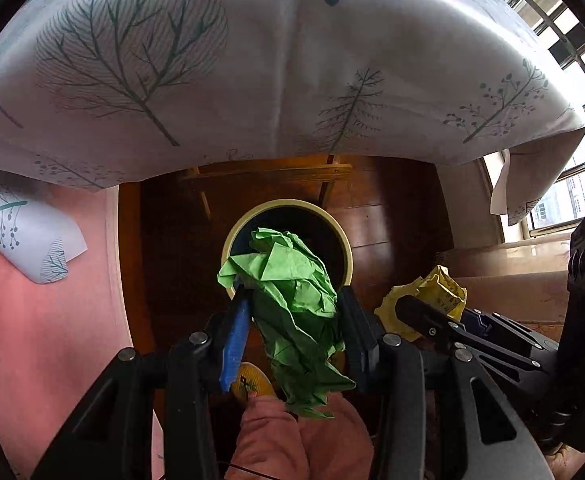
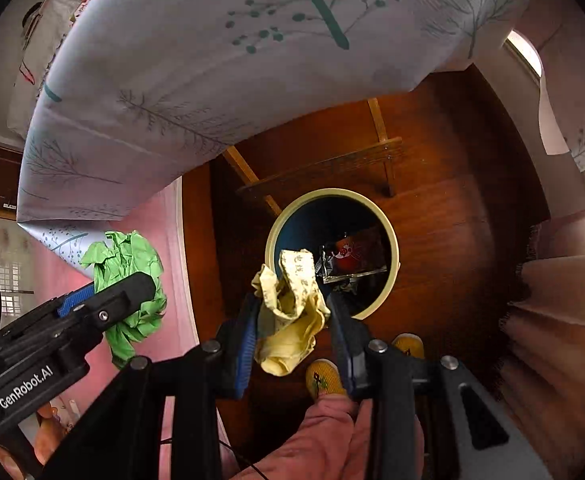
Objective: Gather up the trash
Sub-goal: 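Carry the yellow and green papers down over the trash bin, then open both grippers to drop the papers into the bin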
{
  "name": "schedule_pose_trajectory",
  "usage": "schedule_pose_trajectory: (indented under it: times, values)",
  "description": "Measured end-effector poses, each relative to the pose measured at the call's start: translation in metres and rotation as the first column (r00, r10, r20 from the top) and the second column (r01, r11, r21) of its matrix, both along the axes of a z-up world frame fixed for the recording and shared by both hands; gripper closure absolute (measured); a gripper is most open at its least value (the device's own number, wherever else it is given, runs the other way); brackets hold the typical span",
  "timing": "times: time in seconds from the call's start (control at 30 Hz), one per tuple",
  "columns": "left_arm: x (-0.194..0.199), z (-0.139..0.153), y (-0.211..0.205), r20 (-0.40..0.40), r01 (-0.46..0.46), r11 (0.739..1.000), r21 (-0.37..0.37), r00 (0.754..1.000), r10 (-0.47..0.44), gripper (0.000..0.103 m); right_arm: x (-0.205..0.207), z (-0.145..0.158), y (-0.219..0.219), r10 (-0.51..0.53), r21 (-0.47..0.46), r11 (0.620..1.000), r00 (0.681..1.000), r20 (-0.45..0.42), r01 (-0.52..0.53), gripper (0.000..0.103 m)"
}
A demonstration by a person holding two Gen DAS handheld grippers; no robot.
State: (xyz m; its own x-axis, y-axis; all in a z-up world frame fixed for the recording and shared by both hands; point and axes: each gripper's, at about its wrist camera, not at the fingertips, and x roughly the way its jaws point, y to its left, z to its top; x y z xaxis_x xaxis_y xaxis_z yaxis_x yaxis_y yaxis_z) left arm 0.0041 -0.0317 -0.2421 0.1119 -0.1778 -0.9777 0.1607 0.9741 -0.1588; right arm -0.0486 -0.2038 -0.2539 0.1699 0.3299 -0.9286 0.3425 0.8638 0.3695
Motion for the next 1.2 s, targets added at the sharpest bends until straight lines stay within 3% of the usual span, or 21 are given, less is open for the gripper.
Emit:
schedule_pose_trajectory:
  times: [0.3, 0.4, 0.5, 0.57, 0.6, 0.63, 0.87, 1.2]
  values:
    - [0.013, -0.115, -0.008, -0.02, 0.038, 0.999, -0.014, 0.999, -0.038, 0.059, 0.004, -0.115, 0.004, -0.068, -0.002, 0.998, 0.997, -0.045, 0.068, 0.065]
    - [0.017, -0.146, -0.011, -0.027, 0.058, 0.998, -0.011, 0.998, -0.058, 0.054, 0.007, -0.146, 0.001, -0.088, -0.009, 0.996, 0.995, -0.048, 0.087, 0.063]
    - [0.02, -0.169, -0.007, -0.053, 0.049, 0.999, -0.009, 0.997, -0.049, 0.038, 0.009, -0.173, -0.004, -0.116, -0.003, 0.993, 0.99, -0.084, 0.116, 0.058]
    - [0.024, -0.182, 0.002, -0.072, 0.033, 0.999, -0.019, 0.997, -0.035, 0.011, 0.009, -0.186, -0.006, -0.127, 0.005, 0.992, 0.986, -0.106, 0.129, 0.046]
    - [0.025, -0.185, 0.005, -0.074, 0.025, 1.0, -0.013, 0.997, -0.026, 0.006, 0.01, -0.19, -0.005, -0.128, 0.007, 0.992, 0.985, -0.113, 0.13, 0.039]
    - [0.026, -0.188, 0.007, -0.071, 0.018, 1.0, -0.006, 0.997, -0.019, 0.003, 0.011, -0.191, -0.006, -0.127, 0.01, 0.992, 0.986, -0.113, 0.129, 0.038]
    - [0.024, -0.181, 0.02, -0.046, -0.01, 1.0, 0.027, 0.999, 0.011, 0.003, 0.013, -0.186, 0.003, -0.084, -0.001, 0.996, 0.99, -0.113, 0.084, 0.037]
    - [0.024, -0.146, 0.032, -0.026, -0.026, 0.999, 0.036, 0.999, 0.027, 0.003, 0.013, -0.16, 0.01, -0.071, -0.045, 0.997, 0.985, -0.155, 0.065, 0.036]
